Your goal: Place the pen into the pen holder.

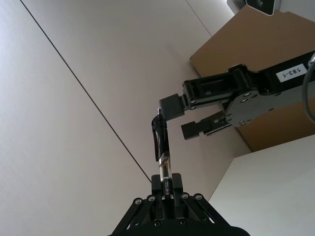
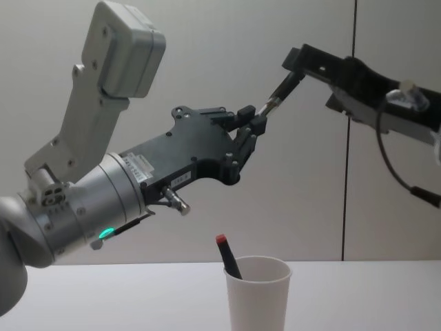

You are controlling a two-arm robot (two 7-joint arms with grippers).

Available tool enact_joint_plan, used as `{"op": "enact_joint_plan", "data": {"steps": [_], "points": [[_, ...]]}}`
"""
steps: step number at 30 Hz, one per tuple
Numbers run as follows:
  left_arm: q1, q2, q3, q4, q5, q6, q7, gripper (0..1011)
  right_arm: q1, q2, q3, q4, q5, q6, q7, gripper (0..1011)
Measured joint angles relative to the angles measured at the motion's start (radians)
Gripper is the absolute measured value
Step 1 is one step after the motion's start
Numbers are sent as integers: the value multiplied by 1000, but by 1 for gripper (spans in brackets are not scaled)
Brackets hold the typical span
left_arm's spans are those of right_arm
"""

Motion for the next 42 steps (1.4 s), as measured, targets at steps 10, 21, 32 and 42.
{"op": "enact_joint_plan", "data": {"steps": [10,21,32,42], "points": [[0,0,0,0,0,0,0,127,23,-25,-24,17,-12,6,-47,955],[0,0,0,0,0,0,0,127,35,-40,-41,20,-8,6,-79,647],[0,0,0,0,0,0,0,127,40,-44,-46,12,8,4,-104,296],[0,0,0,0,0,0,0,127,43,-43,-51,5,22,2,-120,130]]}}
